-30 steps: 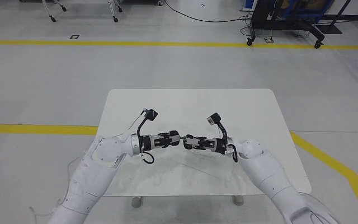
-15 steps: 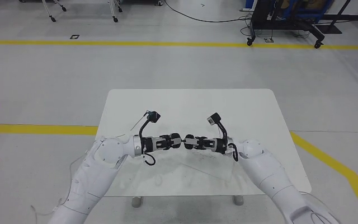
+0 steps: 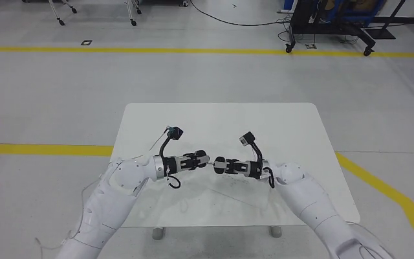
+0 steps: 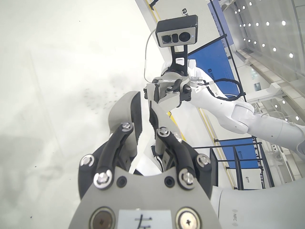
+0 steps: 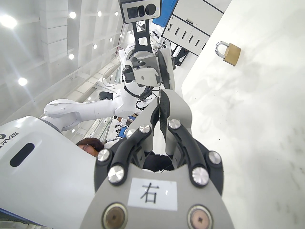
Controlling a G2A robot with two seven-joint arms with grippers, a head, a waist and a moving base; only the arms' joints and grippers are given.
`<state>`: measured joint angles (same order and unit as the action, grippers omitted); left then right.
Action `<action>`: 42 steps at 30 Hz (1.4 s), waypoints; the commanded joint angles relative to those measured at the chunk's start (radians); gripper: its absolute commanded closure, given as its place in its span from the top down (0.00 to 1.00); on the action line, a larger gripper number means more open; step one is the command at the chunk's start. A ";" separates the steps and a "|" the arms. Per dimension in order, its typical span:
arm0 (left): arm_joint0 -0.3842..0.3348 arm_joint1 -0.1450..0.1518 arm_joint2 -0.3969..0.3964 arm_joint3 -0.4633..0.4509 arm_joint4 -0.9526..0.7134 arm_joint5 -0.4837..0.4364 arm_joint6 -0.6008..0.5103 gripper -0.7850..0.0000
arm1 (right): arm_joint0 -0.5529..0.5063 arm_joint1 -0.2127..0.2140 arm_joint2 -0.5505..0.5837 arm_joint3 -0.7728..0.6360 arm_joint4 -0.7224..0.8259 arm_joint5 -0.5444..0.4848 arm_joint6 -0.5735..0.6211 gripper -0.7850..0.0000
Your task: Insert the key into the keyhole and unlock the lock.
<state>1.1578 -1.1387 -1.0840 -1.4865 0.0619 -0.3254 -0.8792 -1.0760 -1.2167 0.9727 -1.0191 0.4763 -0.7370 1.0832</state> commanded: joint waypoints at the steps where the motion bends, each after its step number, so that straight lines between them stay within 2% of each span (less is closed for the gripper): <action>1: 0.000 0.000 0.000 0.000 -0.001 0.000 -0.001 1.00 | -0.005 0.008 0.014 -0.001 0.002 -0.014 -0.014 0.00; 8: 0.000 0.000 0.000 0.000 -0.001 0.000 -0.001 1.00 | -0.078 0.074 0.145 -0.009 0.064 -0.099 -0.099 0.00; 10: 0.000 0.000 0.000 0.000 -0.001 0.000 -0.001 1.00 | -0.101 0.094 0.186 0.010 0.127 -0.121 -0.121 0.00; 16: 0.004 0.001 0.003 -0.019 0.044 0.006 0.026 1.00 | -0.101 0.094 0.186 0.010 0.127 -0.121 -0.121 0.00; 18: 0.009 0.008 -0.014 -0.063 0.132 0.003 0.058 1.00 | -0.101 0.094 0.186 0.010 0.127 -0.121 -0.121 0.00; 21: 0.032 0.032 -0.069 -0.165 0.347 -0.055 0.041 1.00 | -0.101 0.094 0.186 0.010 0.127 -0.121 -0.121 0.00; 23: 0.056 0.056 -0.111 -0.269 0.631 -0.109 -0.010 1.00 | -0.101 0.094 0.186 0.010 0.127 -0.121 -0.121 0.00; 25: 0.087 0.069 -0.125 -0.338 0.807 -0.121 -0.030 1.00 | -0.101 0.094 0.186 0.010 0.127 -0.121 -0.121 0.00; 26: 0.110 0.072 -0.138 -0.371 0.843 -0.116 -0.010 1.00 | -0.101 0.094 0.186 0.010 0.127 -0.121 -0.121 0.00; 28: 0.156 0.075 -0.186 -0.429 0.803 -0.092 0.098 1.00 | -0.101 0.094 0.186 0.010 0.127 -0.121 -0.121 0.00; 35: 0.156 0.075 -0.186 -0.429 0.803 -0.092 0.098 1.00 | -0.101 0.094 0.186 0.010 0.127 -0.121 -0.121 0.00; 38: 0.148 0.080 -0.135 -0.428 1.030 -0.102 0.020 1.00 | -0.101 0.094 0.186 0.010 0.127 -0.121 -0.121 0.00; 42: 0.075 0.084 -0.053 -0.370 1.289 -0.187 -0.118 1.00 | -0.101 0.094 0.186 0.010 0.127 -0.121 -0.121 0.00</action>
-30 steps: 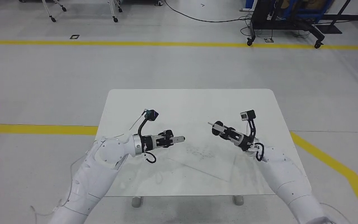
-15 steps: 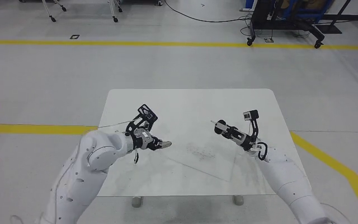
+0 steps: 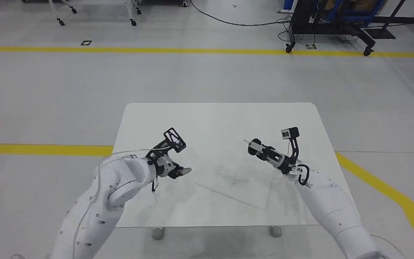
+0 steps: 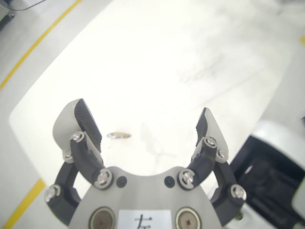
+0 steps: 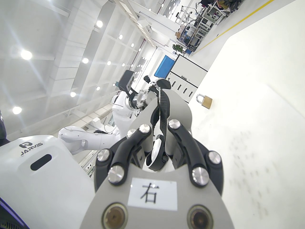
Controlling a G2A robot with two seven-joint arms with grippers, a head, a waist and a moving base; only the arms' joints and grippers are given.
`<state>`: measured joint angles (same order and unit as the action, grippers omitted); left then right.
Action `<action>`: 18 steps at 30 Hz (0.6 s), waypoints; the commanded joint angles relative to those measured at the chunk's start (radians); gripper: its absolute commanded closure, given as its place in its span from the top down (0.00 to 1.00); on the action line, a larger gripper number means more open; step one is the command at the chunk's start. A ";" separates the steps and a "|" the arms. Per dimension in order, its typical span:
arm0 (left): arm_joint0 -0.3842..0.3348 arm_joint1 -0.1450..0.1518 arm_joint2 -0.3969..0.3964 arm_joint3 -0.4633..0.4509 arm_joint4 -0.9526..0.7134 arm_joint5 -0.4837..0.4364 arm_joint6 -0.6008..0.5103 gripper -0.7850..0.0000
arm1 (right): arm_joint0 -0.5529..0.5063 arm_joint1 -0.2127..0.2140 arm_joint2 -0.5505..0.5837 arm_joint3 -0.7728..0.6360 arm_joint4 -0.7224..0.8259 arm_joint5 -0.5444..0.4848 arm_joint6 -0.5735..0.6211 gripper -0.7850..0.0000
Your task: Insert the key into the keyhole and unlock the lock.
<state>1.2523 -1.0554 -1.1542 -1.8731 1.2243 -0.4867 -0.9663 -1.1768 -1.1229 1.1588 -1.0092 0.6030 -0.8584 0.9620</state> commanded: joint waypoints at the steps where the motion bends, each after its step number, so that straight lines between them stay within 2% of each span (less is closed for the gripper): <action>1: -0.040 0.001 0.041 0.032 0.178 -0.064 -0.051 1.00 | 0.000 0.000 0.000 0.000 0.000 0.000 0.000 0.00; 6: -0.113 0.002 0.087 0.101 0.178 -0.272 -0.080 1.00 | 0.000 0.000 0.000 0.000 0.000 0.000 0.000 0.00; 10: -0.168 0.011 0.136 0.205 0.192 -0.361 -0.007 1.00 | 0.000 0.000 0.000 0.000 0.000 0.000 0.000 0.00; 13: -0.228 0.021 0.206 0.299 0.238 -0.403 0.036 1.00 | 0.000 0.000 0.000 0.000 0.000 0.000 0.000 0.00; 15: -0.272 0.025 0.246 0.350 0.244 -0.416 0.049 0.90 | 0.000 0.000 0.000 0.000 0.000 0.000 0.000 0.00; 18: -0.328 0.025 0.301 0.394 0.214 -0.410 0.042 0.88 | 0.000 0.000 0.000 0.000 0.000 0.000 0.000 0.00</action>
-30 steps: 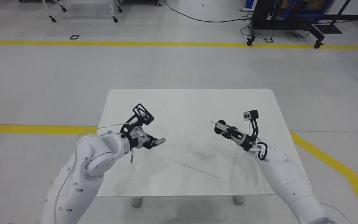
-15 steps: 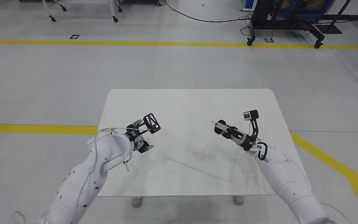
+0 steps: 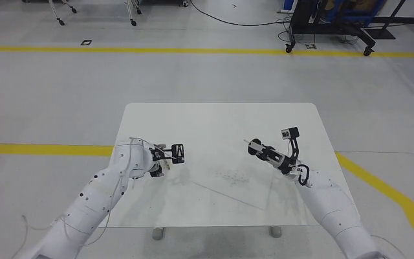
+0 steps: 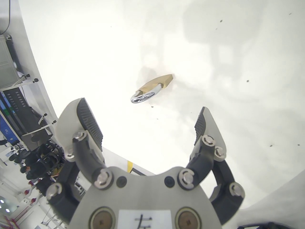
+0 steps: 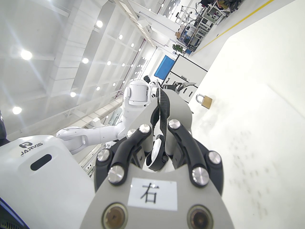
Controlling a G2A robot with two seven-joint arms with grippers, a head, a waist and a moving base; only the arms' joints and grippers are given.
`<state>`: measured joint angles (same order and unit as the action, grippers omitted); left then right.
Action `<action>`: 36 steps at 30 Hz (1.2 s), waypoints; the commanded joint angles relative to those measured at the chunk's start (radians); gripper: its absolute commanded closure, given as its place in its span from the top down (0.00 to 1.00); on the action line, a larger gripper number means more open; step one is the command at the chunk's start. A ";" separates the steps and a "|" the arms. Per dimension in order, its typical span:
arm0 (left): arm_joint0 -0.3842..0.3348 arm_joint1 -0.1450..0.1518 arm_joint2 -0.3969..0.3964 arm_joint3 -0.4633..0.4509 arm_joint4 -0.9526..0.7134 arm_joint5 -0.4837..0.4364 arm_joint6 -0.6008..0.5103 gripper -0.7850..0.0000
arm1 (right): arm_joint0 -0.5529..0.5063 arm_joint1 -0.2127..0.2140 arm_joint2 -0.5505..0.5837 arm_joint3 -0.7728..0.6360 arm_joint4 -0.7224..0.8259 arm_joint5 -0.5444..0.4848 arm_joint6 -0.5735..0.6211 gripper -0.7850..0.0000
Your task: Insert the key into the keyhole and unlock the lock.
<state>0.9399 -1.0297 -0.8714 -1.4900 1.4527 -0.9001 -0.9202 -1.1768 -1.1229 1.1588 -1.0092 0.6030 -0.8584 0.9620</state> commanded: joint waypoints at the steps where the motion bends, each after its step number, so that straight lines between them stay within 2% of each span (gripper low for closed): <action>1: -0.030 -0.001 0.034 0.019 -0.021 0.009 -0.009 0.88 | 0.000 0.000 0.000 0.000 0.000 0.000 0.000 0.00; 4: -0.063 -0.003 0.075 0.037 -0.050 0.018 -0.018 0.81 | 0.000 0.000 0.000 0.000 0.000 0.000 0.000 0.00; 6: -0.084 -0.003 0.104 0.047 -0.067 0.023 -0.023 0.63 | 0.000 0.000 0.000 0.000 0.000 0.000 0.000 0.00; 7: -0.094 -0.003 0.118 0.053 -0.076 0.024 -0.024 0.60 | 0.000 0.000 0.000 0.000 0.000 0.000 0.000 0.00; 8: -0.104 -0.003 0.130 0.060 -0.085 0.027 -0.027 0.59 | 0.000 0.000 0.000 0.000 0.000 0.000 0.000 0.00; 11: -0.129 -0.002 0.161 0.083 -0.127 0.042 -0.042 0.71 | 0.000 0.000 0.000 0.000 0.000 0.000 0.000 0.00; 17: -0.178 0.001 0.217 0.121 -0.195 0.049 -0.049 0.69 | 0.000 0.000 0.000 0.000 0.000 0.000 0.000 0.00; 20: -0.197 0.000 0.247 0.132 -0.218 0.055 -0.055 0.62 | 0.000 0.000 0.000 0.000 0.000 0.000 0.000 0.00; 23: -0.215 -0.004 0.272 0.146 -0.237 0.062 -0.062 0.48 | 0.000 0.000 0.000 0.000 0.000 0.000 0.000 0.00; 27: -0.236 -0.007 0.298 0.165 -0.279 0.050 -0.050 0.37 | 0.000 0.000 0.000 0.000 0.000 0.000 0.000 0.00; 28: -0.241 -0.007 0.306 0.172 -0.283 0.049 -0.049 0.31 | 0.000 0.000 0.000 0.000 0.000 0.000 0.000 0.00; 33: -0.273 -0.003 0.357 0.205 -0.328 0.064 -0.064 0.17 | 0.000 0.000 0.000 0.000 0.000 0.000 0.000 0.00; 36: -0.292 0.001 0.382 0.213 -0.361 0.075 -0.075 0.14 | 0.000 0.000 0.000 0.000 0.000 0.000 0.000 0.00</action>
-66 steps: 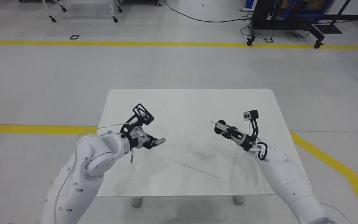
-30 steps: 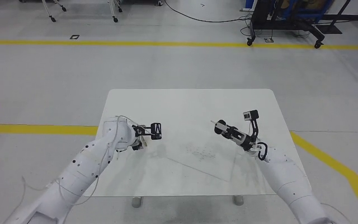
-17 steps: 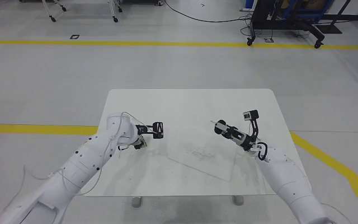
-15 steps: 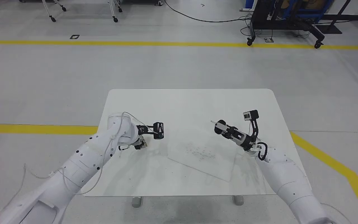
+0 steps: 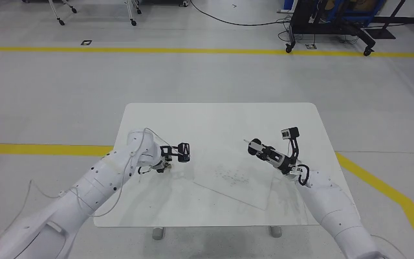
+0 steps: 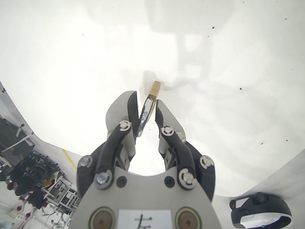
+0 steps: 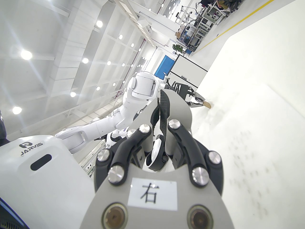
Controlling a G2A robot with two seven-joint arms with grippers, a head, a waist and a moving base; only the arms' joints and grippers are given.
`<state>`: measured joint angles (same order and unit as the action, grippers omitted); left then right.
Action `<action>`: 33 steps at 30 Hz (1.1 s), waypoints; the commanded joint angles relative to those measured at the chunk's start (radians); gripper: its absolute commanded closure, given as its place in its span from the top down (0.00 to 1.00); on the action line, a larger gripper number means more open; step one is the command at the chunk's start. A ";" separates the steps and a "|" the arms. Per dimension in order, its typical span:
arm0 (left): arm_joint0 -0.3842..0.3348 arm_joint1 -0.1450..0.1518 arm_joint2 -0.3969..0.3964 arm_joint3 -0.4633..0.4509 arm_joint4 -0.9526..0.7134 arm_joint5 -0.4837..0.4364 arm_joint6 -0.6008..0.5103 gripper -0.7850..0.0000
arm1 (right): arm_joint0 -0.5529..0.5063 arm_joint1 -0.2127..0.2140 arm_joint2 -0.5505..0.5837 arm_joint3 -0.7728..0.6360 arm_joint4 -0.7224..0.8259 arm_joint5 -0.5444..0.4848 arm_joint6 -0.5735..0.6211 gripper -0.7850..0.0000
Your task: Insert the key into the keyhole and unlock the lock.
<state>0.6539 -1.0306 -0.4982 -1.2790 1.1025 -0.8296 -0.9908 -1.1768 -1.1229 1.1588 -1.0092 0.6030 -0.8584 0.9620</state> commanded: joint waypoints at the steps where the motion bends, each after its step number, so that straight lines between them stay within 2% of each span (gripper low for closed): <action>1: -0.012 0.003 0.017 0.002 -0.020 0.008 -0.007 0.11 | 0.000 0.000 0.000 0.000 0.000 0.000 0.000 0.00; 3: -0.021 0.005 0.030 0.002 -0.036 0.013 -0.013 0.00 | 0.000 0.000 0.000 0.000 0.000 0.000 0.000 0.00; 21: -0.089 0.036 0.123 -0.016 -0.162 0.049 -0.048 0.00 | 0.000 0.000 0.000 0.000 0.000 0.000 0.000 0.00; 27: -0.107 0.042 0.151 -0.027 -0.186 0.063 -0.062 0.02 | 0.000 0.000 0.000 0.000 0.000 0.000 0.000 0.00; 33: -0.121 0.051 0.173 -0.034 -0.208 0.070 -0.069 0.14 | 0.000 0.000 0.000 0.000 0.000 0.000 0.000 0.00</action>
<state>0.5342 -0.9807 -0.3279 -1.3119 0.8970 -0.7604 -1.0597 -1.1768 -1.1229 1.1588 -1.0092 0.6030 -0.8584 0.9620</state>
